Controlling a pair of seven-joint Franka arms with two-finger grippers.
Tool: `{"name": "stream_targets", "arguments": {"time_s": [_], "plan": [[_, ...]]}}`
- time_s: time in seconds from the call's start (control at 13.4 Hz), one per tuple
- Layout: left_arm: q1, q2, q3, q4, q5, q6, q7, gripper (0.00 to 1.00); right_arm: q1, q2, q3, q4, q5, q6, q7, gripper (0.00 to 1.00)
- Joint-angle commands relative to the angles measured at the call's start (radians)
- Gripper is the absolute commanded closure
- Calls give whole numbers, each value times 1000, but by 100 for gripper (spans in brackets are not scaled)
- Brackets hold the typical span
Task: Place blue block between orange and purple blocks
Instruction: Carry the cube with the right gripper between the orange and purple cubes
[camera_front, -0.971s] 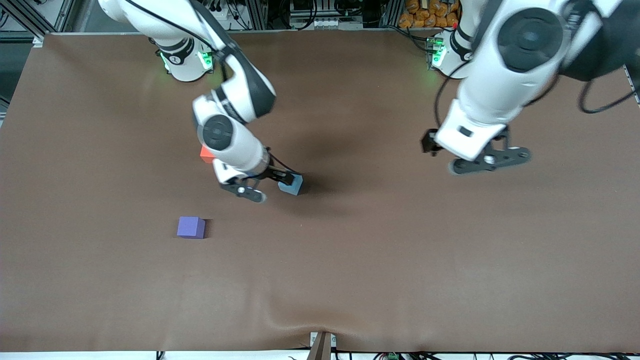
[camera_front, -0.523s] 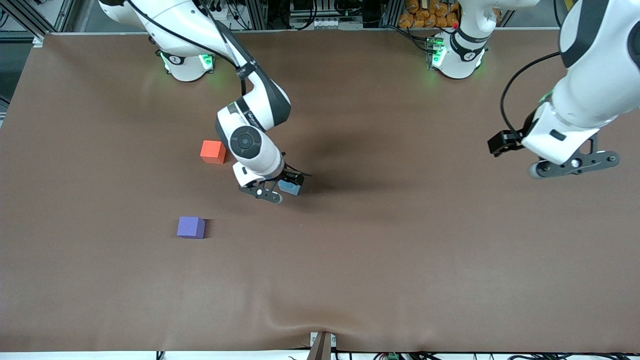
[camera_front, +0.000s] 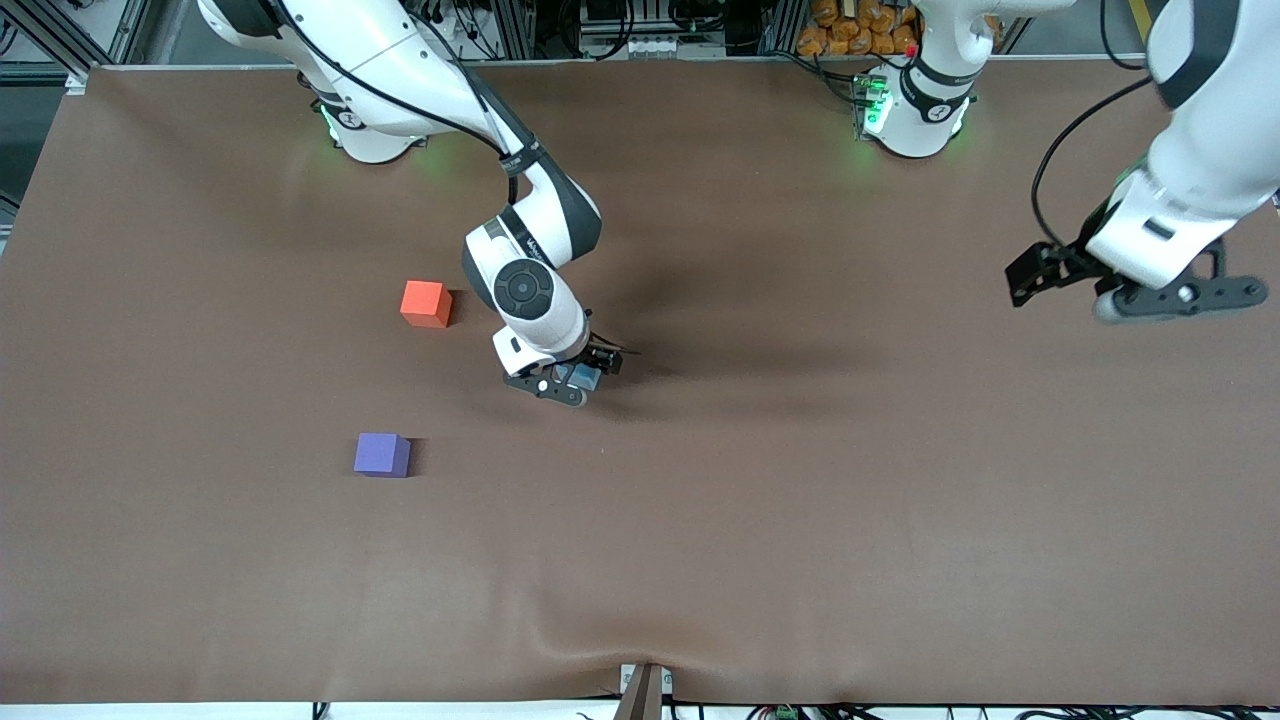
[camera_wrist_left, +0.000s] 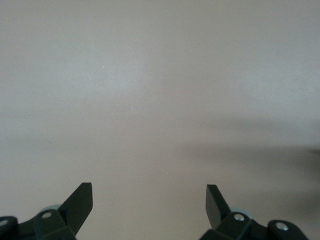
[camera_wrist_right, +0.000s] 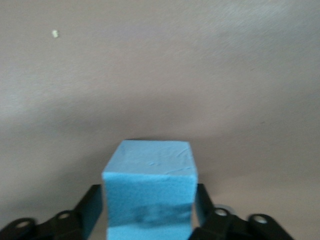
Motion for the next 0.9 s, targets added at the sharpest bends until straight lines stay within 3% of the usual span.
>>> {"name": "stream_targets", "arguments": {"time_s": [0.0,0.22,0.37,0.6,0.82], "plan": [[24,-52,10,-4,-17,-36,102,0,-61,-119,-33,10,-44,-228,-92,100],[56,-36,14,45,-74,-73,193,0,-246,-277,-36,-2,-43,-430,-339,100],[60,-41,10,48,-83,-99,170,0,-358,-331,-36,-53,-44,-458,-538,100],[60,-50,10,47,-85,-105,124,0,-423,-379,-34,-286,-40,-181,-639,100],[60,-56,4,45,-82,-116,67,0,-420,-363,-33,-380,-34,-26,-634,100]]}}
